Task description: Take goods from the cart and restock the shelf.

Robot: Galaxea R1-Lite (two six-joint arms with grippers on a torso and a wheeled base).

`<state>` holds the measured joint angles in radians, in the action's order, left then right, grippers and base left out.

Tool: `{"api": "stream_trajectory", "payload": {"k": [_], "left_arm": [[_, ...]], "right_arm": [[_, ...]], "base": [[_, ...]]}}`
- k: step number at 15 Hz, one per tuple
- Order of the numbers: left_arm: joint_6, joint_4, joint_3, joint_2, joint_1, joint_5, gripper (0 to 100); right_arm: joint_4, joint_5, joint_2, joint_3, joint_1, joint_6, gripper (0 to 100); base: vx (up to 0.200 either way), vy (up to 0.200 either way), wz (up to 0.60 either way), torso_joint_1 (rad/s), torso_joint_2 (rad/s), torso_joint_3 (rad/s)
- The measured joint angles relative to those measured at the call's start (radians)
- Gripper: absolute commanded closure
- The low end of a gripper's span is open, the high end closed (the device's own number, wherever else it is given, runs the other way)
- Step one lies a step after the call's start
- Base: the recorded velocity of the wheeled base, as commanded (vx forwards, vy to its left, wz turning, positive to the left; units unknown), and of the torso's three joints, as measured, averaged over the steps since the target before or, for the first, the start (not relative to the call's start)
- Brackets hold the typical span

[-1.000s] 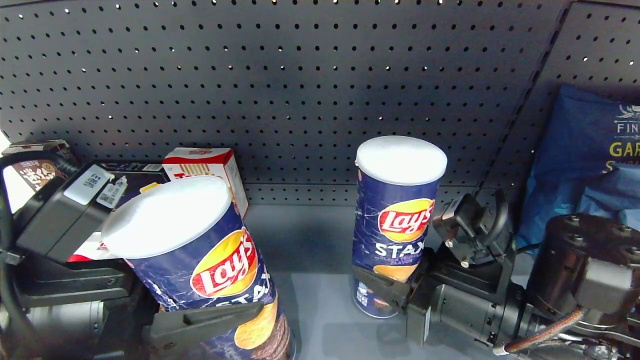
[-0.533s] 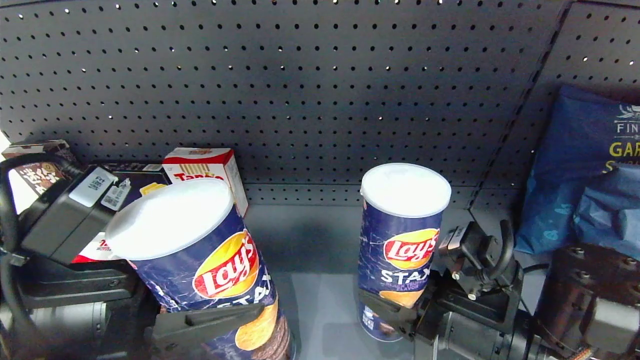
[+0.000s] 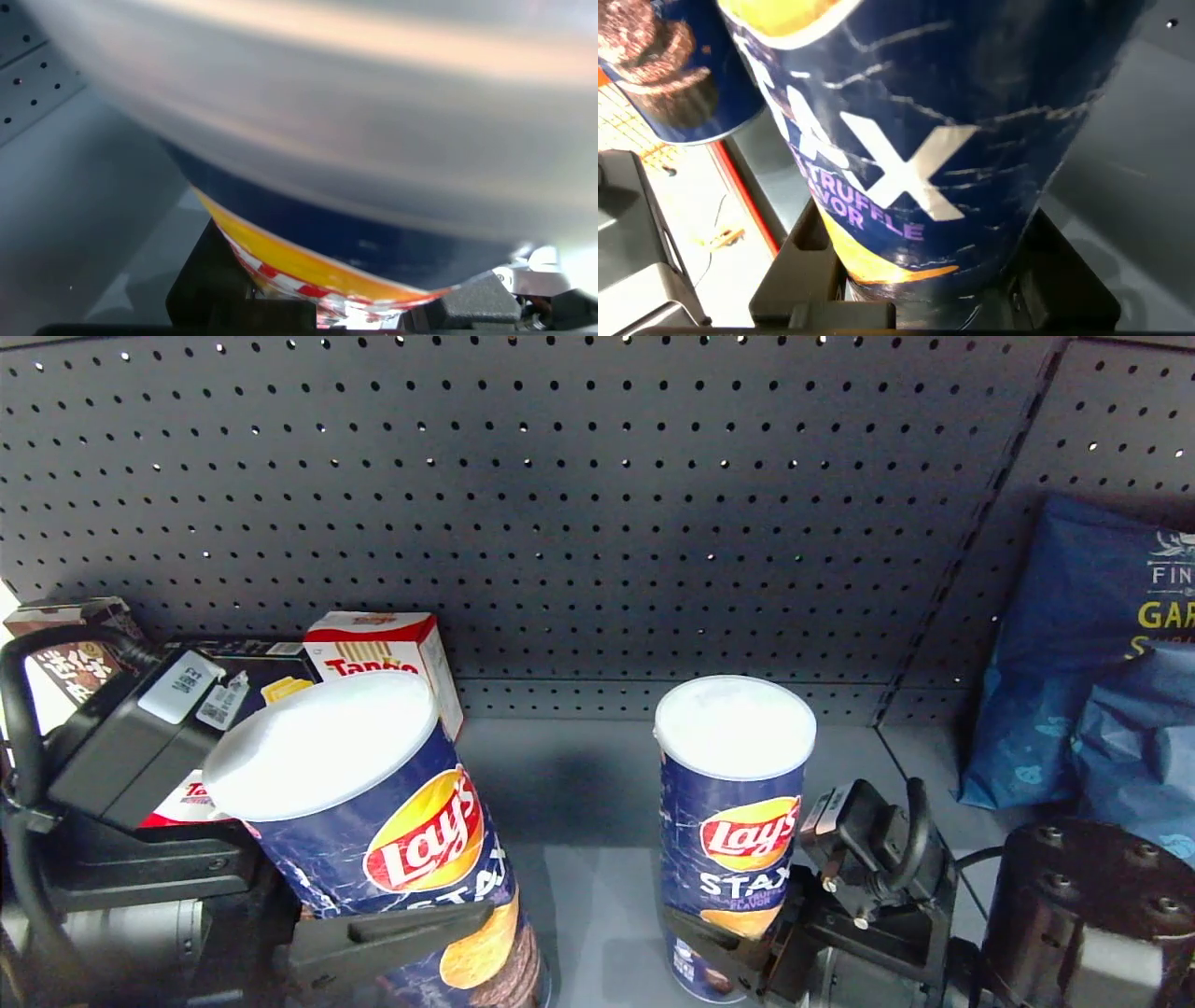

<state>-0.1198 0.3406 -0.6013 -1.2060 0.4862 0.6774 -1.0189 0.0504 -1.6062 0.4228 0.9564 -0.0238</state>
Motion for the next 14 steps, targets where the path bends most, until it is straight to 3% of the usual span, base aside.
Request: {"api": "stream_trajectory", "payload": {"k": [4, 5, 10, 14], "left_arm": [[0.0, 0.0, 0.001, 0.0, 0.0, 0.0, 100], [0.0, 0.0, 0.001, 0.0, 0.0, 0.0, 100], [0.0, -0.001, 0.003, 0.0, 0.0, 0.0, 100], [0.0, -0.001, 0.003, 0.0, 0.0, 0.0, 100]], "right_arm": [[-0.018, 0.001, -0.016, -0.002, 0.0, -0.001, 100], [-0.02, 0.002, -0.017, -0.003, 0.001, -0.003, 0], [-0.024, 0.02, -0.003, -0.033, 0.007, -0.005, 0], [-0.026, 0.021, 0.086, -0.139, 0.006, -0.01, 0]], "base": [[0.0, 0.0, 0.0, 0.0, 0.0, 0.0], [0.0, 0.0, 0.0, 0.0, 0.0, 0.0], [0.0, 0.0, 0.0, 0.0, 0.0, 0.0], [0.0, 0.0, 0.0, 0.0, 0.0, 0.0]]}}
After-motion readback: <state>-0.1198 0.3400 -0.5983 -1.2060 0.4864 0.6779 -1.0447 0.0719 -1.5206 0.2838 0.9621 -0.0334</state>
